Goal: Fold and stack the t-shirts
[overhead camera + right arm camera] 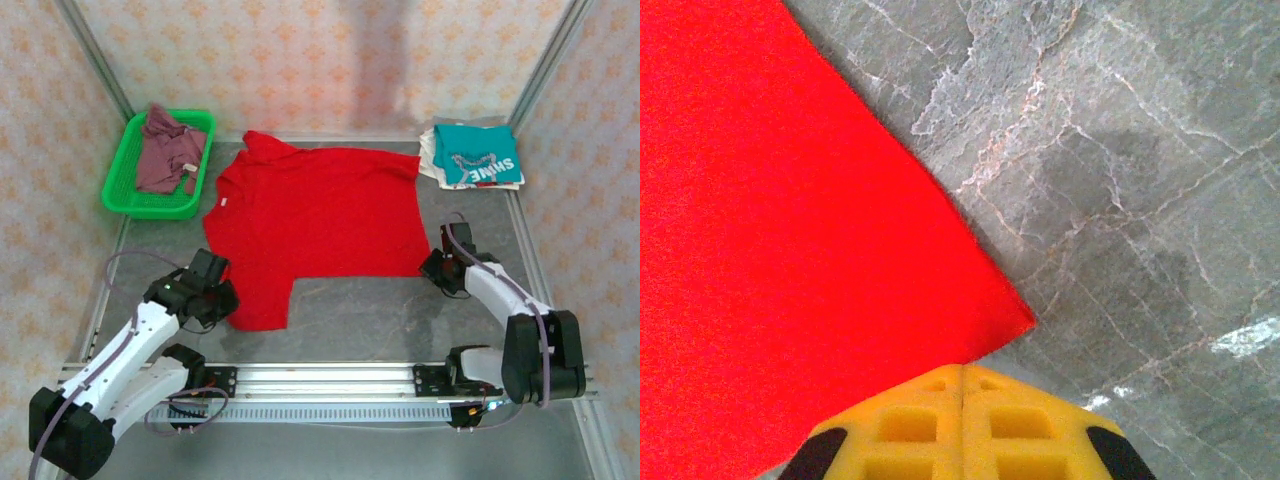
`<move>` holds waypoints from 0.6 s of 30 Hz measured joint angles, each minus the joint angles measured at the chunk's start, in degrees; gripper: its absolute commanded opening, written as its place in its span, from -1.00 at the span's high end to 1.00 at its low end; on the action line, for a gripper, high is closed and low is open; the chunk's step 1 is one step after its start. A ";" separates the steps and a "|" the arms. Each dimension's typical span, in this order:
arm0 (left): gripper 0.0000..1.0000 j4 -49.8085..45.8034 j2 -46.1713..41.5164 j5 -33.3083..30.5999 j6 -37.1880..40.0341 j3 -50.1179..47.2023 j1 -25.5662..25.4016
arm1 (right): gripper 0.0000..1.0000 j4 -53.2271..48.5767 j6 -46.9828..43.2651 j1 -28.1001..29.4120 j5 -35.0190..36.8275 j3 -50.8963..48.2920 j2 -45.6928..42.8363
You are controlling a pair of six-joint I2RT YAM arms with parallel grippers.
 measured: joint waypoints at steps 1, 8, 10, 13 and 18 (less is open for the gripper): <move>1.00 -0.15 -0.87 -0.02 -0.28 0.00 0.00 | 0.92 -0.02 0.00 0.00 0.00 -0.31 -0.59; 1.00 -0.81 -9.27 -0.22 -2.25 -2.38 0.00 | -0.02 0.13 0.42 0.00 0.00 -1.68 -3.23; 1.00 -0.81 -9.33 -0.22 -2.62 -3.52 0.00 | -0.03 0.46 0.46 0.00 0.04 -1.68 -2.23; 1.00 -0.81 -8.87 -0.22 -2.93 -4.59 0.00 | -0.03 1.29 0.46 0.00 0.02 -1.64 0.57; 1.00 -0.76 -8.26 -0.24 -3.02 -4.76 0.00 | 0.06 2.05 0.55 -0.09 -0.37 -0.96 3.82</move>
